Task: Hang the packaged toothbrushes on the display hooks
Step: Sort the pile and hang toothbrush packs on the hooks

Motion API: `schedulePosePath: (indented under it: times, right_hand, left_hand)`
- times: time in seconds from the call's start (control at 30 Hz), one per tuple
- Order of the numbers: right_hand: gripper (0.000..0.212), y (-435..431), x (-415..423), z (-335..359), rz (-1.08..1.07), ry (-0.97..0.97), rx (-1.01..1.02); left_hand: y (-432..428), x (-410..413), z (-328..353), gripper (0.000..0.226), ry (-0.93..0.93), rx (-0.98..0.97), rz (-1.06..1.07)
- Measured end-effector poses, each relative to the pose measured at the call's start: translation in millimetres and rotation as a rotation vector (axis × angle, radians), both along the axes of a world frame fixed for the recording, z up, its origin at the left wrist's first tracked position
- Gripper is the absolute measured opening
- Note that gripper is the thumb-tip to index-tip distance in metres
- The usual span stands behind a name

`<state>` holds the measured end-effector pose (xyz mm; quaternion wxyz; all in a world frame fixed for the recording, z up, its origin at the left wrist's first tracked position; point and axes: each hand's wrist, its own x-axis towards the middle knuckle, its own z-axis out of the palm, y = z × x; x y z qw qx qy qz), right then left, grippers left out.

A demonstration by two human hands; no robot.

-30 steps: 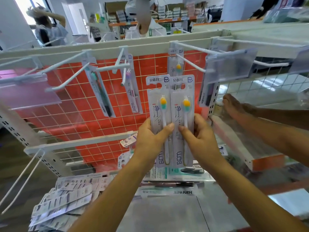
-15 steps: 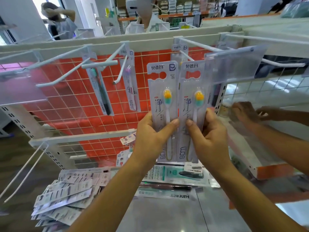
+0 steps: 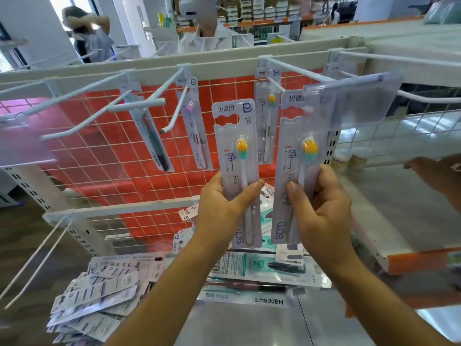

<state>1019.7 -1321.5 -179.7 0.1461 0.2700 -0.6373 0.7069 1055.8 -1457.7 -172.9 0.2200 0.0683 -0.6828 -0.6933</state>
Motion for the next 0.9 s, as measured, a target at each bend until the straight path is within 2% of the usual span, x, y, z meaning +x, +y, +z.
schedulePosePath:
  times: [0.1, 0.27, 0.4, 0.53, 0.67, 0.8, 0.9]
  right_hand:
    - [0.009, 1, -3, 0, 0.02, -0.004, -0.005]
    - [0.015, 3, -5, 0, 0.023, -0.014, -0.027]
    - [0.011, 3, -6, 0, 0.015, 0.01, -0.039]
    - [0.013, 5, -7, -4, 0.015, 0.013, -0.057]
    - [0.02, 6, -9, -6, 0.008, 0.018, -0.054]
    - [0.007, 6, -14, -5, 0.001, 0.009, -0.025]
    - [0.004, 4, -18, -4, -0.011, -0.014, 0.005]
  left_hand:
    - [1, -1, -1, 0.037, -0.004, -0.009, 0.003]
    - [1, -3, -1, 0.03, -0.013, -0.009, 0.001]
    - [0, -4, -1, 0.036, -0.024, -0.016, 0.008]
    - [-1, -6, -4, 0.022, -0.038, -0.008, 0.007]
    - [-1, -8, -6, 0.018, -0.041, -0.013, 0.002]
    - [1, -8, -6, 0.021, -0.021, -0.005, -0.01]
    - [1, -8, -6, 0.034, -0.009, -0.003, -0.016]
